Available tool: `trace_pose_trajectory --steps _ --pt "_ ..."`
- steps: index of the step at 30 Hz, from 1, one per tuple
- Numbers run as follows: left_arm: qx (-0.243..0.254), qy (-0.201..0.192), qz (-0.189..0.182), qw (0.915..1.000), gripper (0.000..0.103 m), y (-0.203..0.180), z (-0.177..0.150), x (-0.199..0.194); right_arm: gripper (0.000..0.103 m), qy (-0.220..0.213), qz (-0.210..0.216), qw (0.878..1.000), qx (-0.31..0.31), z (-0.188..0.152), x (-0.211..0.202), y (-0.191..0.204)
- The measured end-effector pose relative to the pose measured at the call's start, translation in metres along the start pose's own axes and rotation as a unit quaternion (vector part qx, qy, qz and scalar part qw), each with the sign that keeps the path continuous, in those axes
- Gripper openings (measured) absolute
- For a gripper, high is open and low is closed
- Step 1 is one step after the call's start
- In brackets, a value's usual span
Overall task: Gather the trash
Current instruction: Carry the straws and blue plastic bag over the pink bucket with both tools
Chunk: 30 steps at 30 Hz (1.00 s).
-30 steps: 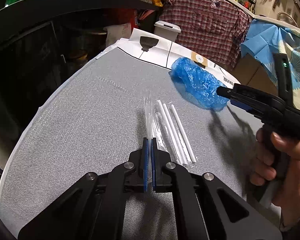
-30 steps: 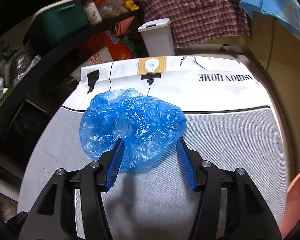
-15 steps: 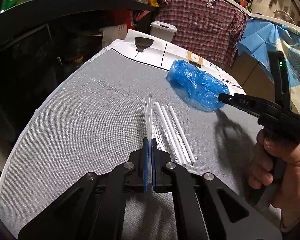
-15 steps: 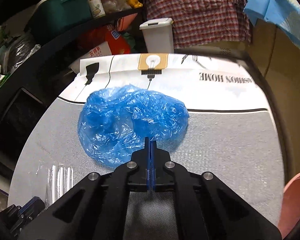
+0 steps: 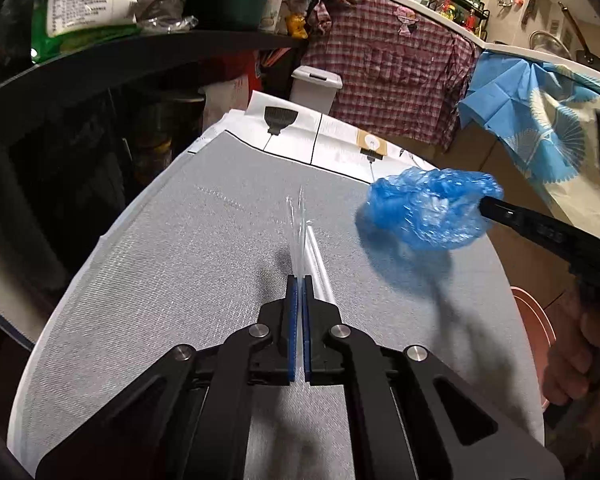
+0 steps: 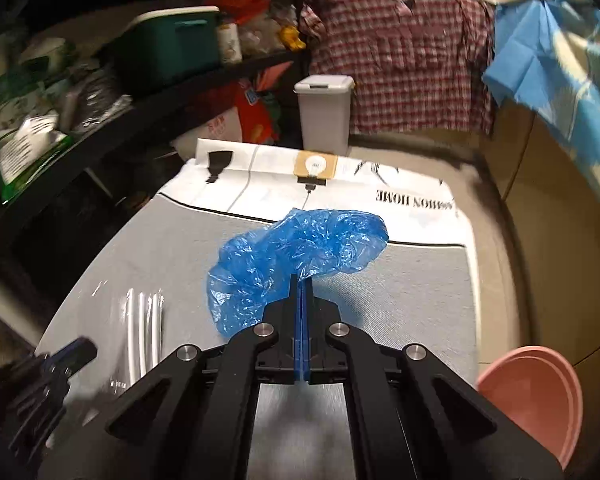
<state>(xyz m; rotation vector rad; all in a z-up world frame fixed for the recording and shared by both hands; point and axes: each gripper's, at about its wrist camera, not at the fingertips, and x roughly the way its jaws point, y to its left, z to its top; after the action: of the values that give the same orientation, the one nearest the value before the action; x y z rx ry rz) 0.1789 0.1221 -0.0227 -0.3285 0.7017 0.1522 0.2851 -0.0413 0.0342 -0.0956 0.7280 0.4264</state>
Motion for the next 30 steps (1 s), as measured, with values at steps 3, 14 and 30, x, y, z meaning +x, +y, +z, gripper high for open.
trace_pose_trajectory --steps 3,14,30 --pt "0.004 -0.003 -0.004 1.0000 0.002 -0.001 -0.003 -0.008 0.000 -0.005 -0.001 1.000 -0.007 -0.010 -0.026 0.000" --pt "0.026 -0.015 -0.022 0.9993 0.002 -0.016 -0.013 -0.044 0.000 -0.022 -0.017 0.999 -0.017 -0.047 -0.102 -0.016" --pt "0.058 -0.021 -0.051 0.9968 0.002 -0.045 -0.024 -0.072 0.000 -0.057 -0.043 0.997 -0.004 -0.070 -0.175 -0.045"
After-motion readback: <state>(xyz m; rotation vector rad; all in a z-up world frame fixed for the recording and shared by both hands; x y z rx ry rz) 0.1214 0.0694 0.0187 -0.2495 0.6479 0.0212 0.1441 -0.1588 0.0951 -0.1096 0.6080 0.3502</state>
